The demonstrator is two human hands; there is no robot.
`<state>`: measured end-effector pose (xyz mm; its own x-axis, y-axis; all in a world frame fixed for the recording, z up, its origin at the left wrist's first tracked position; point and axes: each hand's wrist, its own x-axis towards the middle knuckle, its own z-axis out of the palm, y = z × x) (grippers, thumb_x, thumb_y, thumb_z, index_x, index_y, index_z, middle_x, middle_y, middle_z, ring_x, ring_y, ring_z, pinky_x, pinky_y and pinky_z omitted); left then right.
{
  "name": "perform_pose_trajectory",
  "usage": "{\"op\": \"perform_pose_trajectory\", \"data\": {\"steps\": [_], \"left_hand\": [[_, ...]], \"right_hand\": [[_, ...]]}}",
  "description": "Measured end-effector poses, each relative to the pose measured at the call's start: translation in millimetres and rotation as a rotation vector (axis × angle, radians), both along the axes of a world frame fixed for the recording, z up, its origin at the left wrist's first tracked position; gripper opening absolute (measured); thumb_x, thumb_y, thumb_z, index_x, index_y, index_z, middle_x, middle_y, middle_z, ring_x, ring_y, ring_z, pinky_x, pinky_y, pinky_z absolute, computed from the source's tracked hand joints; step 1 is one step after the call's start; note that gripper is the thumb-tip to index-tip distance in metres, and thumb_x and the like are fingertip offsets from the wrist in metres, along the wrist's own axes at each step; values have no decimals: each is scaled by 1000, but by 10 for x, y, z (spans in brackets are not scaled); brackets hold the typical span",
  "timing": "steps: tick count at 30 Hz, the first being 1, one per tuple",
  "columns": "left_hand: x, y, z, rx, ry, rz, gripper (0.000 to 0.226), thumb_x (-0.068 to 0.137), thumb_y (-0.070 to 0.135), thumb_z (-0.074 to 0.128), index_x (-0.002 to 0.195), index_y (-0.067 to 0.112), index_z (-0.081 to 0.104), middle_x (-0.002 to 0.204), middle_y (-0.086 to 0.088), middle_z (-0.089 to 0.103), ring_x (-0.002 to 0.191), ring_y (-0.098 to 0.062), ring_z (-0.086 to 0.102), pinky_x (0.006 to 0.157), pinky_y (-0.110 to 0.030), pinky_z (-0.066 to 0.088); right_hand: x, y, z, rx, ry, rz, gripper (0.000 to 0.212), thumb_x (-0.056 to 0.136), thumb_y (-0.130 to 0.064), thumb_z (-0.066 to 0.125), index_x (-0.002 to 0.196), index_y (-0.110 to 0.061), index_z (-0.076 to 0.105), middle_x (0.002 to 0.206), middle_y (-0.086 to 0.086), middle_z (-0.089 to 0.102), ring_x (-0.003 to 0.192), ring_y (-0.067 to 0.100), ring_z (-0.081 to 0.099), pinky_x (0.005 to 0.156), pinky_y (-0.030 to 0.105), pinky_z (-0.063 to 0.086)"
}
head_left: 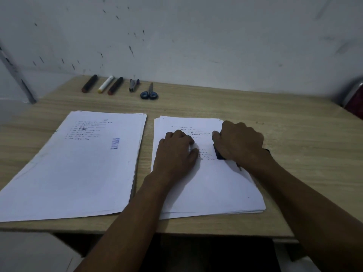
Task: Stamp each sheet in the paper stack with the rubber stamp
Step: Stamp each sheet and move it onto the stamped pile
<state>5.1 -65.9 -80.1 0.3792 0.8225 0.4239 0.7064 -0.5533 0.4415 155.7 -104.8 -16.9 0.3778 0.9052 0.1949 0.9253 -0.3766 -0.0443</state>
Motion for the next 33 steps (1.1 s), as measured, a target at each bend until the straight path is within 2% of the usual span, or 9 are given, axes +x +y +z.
{"op": "perform_pose_trajectory", "data": {"steps": [3,5,7,11,16,23,28,33], "left_hand": [[-5,3,-7,-25,-5,-13,18,80,32,58,91,21,68,99,2,63,95,-23,53,79,-37,45],[-11,9,-10,-16,3,-11,18,80,34,56,89,24,68,97,4,63,95,-22,53,78,-36,45],[-21,21,-11,-16,10,-23,18,82,33,56,92,23,68,100,3,63,97,-23,53,78,-36,44],[-28,30,-22,-28,-5,-22,18,82,31,59,94,22,68,103,3,63,99,-24,53,80,-36,44],[-8,44,-43,-28,-14,-13,19,81,31,62,96,22,69,104,2,64,100,-25,54,82,-38,45],[-26,53,-48,-23,-15,-40,31,76,38,49,94,22,68,103,1,65,97,-25,55,78,-35,43],[-22,52,-55,-17,-21,-51,32,76,39,49,94,22,69,102,2,65,97,-24,55,78,-35,44],[-26,67,-56,-20,-40,-59,33,75,38,49,94,20,69,101,1,66,95,-25,56,79,-37,45]], "right_hand": [[139,-23,39,25,179,-12,33,91,-48,46,97,-16,51,94,3,58,87,29,58,72,34,39],[257,-82,68,144,369,-57,32,86,-47,53,95,-17,53,95,5,61,85,29,58,72,35,42],[377,-164,105,281,453,-127,34,82,-49,61,96,-19,55,98,6,61,89,29,58,77,38,46],[651,-315,175,403,437,-256,39,78,-55,66,96,-22,60,104,8,64,97,32,60,84,42,49],[916,-502,218,417,371,-335,40,77,-55,69,94,-20,62,101,10,65,97,35,61,84,43,50],[866,-554,53,369,359,-331,35,75,-50,72,89,-20,61,91,10,63,88,34,61,78,39,50],[825,-511,-36,339,322,-325,38,76,-51,73,94,-19,62,93,11,63,90,36,62,79,40,50],[811,-476,-74,335,304,-310,38,81,-46,72,100,-15,62,98,14,63,94,38,61,76,36,41]]}}
